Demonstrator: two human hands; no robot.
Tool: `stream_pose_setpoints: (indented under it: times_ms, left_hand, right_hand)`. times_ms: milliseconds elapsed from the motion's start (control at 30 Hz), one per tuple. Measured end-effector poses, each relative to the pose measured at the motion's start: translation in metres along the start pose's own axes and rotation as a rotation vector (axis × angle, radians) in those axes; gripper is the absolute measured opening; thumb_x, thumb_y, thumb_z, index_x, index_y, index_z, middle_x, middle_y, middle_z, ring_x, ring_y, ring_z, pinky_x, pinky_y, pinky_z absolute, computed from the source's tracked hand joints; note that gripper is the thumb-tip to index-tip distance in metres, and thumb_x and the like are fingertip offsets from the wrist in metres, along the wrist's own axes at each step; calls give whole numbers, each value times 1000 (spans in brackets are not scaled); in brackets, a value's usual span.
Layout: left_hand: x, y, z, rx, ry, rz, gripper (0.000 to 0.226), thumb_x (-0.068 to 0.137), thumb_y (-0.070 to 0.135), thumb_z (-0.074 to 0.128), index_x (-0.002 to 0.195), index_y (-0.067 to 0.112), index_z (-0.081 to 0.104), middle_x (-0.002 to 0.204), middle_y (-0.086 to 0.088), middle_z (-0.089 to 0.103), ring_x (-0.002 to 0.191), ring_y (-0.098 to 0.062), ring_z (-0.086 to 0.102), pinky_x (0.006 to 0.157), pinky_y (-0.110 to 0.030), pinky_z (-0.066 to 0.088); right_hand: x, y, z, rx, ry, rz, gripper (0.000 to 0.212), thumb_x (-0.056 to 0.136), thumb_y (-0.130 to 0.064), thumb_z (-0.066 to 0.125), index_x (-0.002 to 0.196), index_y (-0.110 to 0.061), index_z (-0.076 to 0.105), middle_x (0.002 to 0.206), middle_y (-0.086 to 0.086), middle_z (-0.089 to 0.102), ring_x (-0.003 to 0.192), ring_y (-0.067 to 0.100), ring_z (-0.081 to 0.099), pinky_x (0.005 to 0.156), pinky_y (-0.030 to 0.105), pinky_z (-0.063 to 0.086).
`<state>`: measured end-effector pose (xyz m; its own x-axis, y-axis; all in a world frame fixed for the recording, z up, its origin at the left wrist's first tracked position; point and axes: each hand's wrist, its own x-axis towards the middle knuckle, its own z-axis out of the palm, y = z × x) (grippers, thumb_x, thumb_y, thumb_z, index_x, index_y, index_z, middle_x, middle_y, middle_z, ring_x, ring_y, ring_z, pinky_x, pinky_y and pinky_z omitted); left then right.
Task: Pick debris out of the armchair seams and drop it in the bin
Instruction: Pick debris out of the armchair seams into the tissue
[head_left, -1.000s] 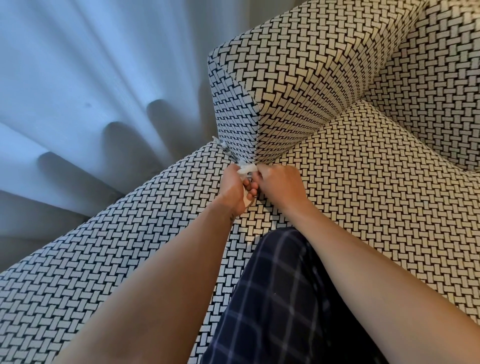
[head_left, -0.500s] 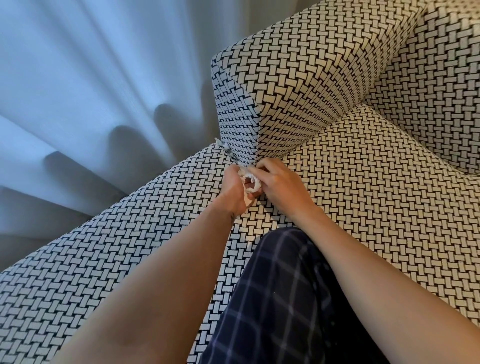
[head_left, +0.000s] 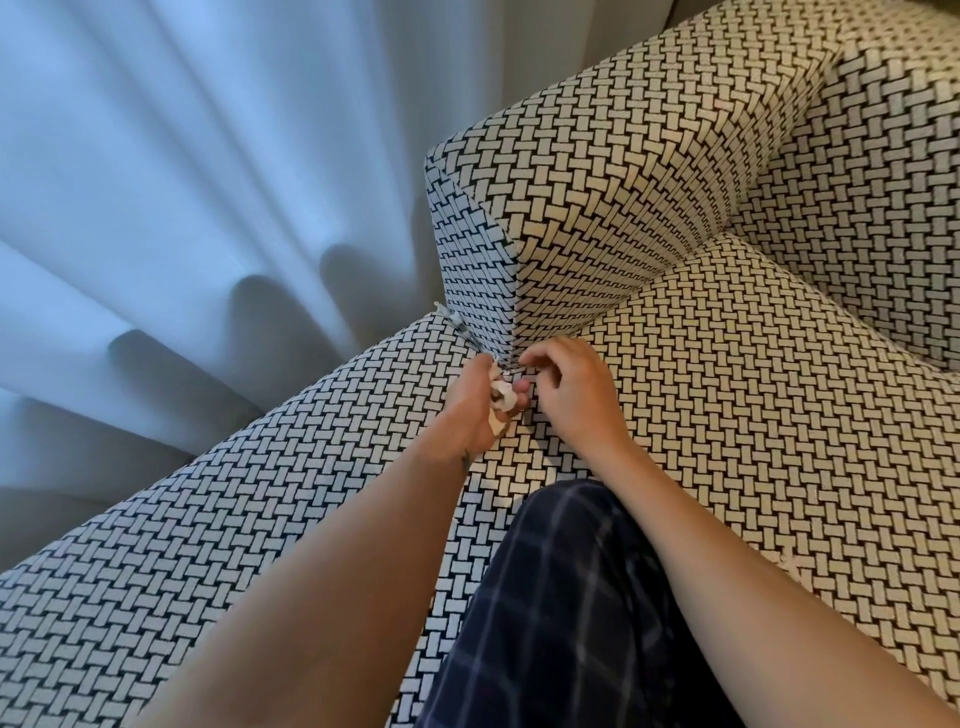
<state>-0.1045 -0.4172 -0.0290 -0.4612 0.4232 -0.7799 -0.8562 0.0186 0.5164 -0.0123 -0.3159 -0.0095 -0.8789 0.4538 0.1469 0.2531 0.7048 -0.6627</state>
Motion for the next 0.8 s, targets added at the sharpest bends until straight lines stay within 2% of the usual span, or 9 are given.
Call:
stream_pose_setpoints:
  times_ms: [100,167,267,367,467,567,633,733,800]
  left_hand:
    - [-4,0,-3,14,3,-15,37,103,40,44,116,6,53,63,-5,61,42,-13,55,29,-19,38]
    - [-5,1,-4,11,-9,-18,32,103,39,44,105,9,56,56,1,56,38,-9,50,30,-18,35]
    - [-5,0,-5,-18,-11,-7,30,102,39,45,89,14,58,49,7,45,35,-7,38,31,-17,29]
    - [-6,-1,-8,-13,19,4,32,102,38,44,84,14,55,49,7,41,38,-6,33,36,-16,26]
    - [-7,-2,-5,36,77,30,28,101,37,45,90,13,55,52,7,41,42,-6,32,40,-17,26]
    - [-5,-7,4,93,163,98,32,96,38,50,106,9,60,59,4,46,46,-8,36,39,-21,30]
    - [-6,-8,9,130,211,135,34,96,38,51,110,9,63,62,3,47,47,-9,37,42,-22,31]
    - [-8,-8,10,172,199,120,33,98,40,48,107,11,60,60,3,43,46,-9,34,43,-22,30]
    - [-9,-6,9,193,197,104,34,99,43,44,102,12,58,56,5,39,44,-9,33,43,-23,30]
  right_hand:
    - [-3,5,1,-34,-149,91,26,98,-15,58,121,-22,66,123,-6,59,123,13,48,112,38,40]
    - [-3,8,3,-75,-259,113,38,98,-28,61,136,-25,59,136,-2,51,134,16,38,116,38,34]
    - [-2,9,7,-134,-346,71,50,94,-38,64,143,-30,54,137,-3,45,133,17,31,114,38,30]
    - [-2,11,9,-165,-333,34,45,94,-36,68,137,-29,59,128,-3,47,127,15,35,109,32,31]
    - [1,11,11,-138,-315,61,25,94,-29,68,118,-24,66,118,-3,52,116,11,42,99,26,34]
    - [3,7,14,-134,-304,115,9,92,-24,70,99,-22,65,103,-4,60,97,12,57,91,35,51]
    - [5,4,13,-118,-306,136,7,92,-20,69,97,-21,64,97,-4,63,89,13,61,83,37,54]
    - [-2,2,6,-14,-281,151,6,94,-18,68,95,-21,63,91,-8,64,83,10,60,73,26,49]
    - [-9,3,2,143,-226,213,5,94,-18,69,96,-19,64,89,-7,65,80,10,63,71,23,51]
